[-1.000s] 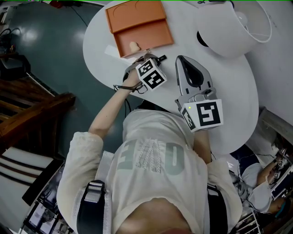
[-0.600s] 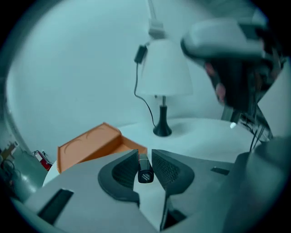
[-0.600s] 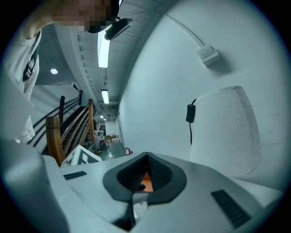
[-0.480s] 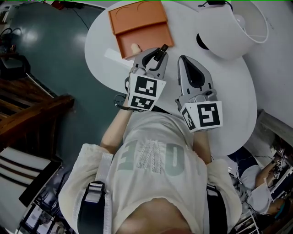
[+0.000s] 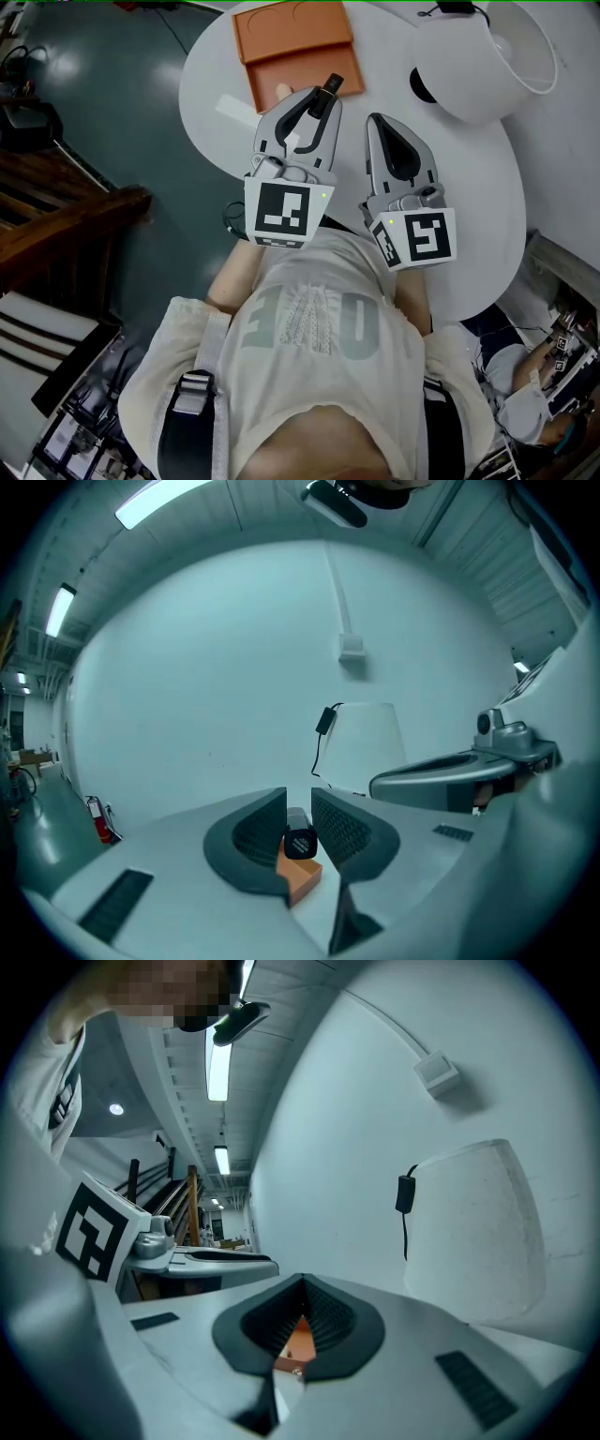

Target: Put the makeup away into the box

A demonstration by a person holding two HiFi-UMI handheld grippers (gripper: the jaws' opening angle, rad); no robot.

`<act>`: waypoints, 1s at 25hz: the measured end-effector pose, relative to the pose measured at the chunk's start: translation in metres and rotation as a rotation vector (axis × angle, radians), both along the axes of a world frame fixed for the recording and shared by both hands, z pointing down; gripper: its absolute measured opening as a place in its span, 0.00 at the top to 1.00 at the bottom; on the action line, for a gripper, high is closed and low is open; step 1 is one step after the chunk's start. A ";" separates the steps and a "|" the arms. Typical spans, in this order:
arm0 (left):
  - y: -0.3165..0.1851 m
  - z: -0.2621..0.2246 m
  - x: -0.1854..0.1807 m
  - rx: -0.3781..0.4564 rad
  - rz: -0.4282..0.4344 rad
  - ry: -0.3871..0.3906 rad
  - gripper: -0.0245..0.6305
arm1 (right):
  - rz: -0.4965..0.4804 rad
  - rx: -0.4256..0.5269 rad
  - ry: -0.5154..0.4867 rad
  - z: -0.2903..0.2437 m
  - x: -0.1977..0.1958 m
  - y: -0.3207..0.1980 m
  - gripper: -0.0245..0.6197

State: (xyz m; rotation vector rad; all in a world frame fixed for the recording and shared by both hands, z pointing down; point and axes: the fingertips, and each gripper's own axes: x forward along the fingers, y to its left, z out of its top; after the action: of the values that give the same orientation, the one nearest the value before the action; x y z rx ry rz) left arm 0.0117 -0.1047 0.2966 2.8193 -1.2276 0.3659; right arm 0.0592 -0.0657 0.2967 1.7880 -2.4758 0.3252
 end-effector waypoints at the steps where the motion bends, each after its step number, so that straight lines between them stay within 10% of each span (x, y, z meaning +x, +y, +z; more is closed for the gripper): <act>1: -0.001 0.000 -0.001 0.001 -0.003 -0.002 0.83 | -0.002 0.000 0.000 0.000 0.000 0.000 0.95; 25: -0.135 0.175 0.056 -0.368 -0.064 -0.304 0.83 | 0.054 -0.107 -0.018 0.029 0.033 -0.027 0.95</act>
State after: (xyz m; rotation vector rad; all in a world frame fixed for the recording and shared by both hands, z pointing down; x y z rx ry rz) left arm 0.0677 -0.2401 0.4713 2.4661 -1.1479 0.9378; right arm 0.0921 -0.0924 0.3261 1.8191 -2.3766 0.4694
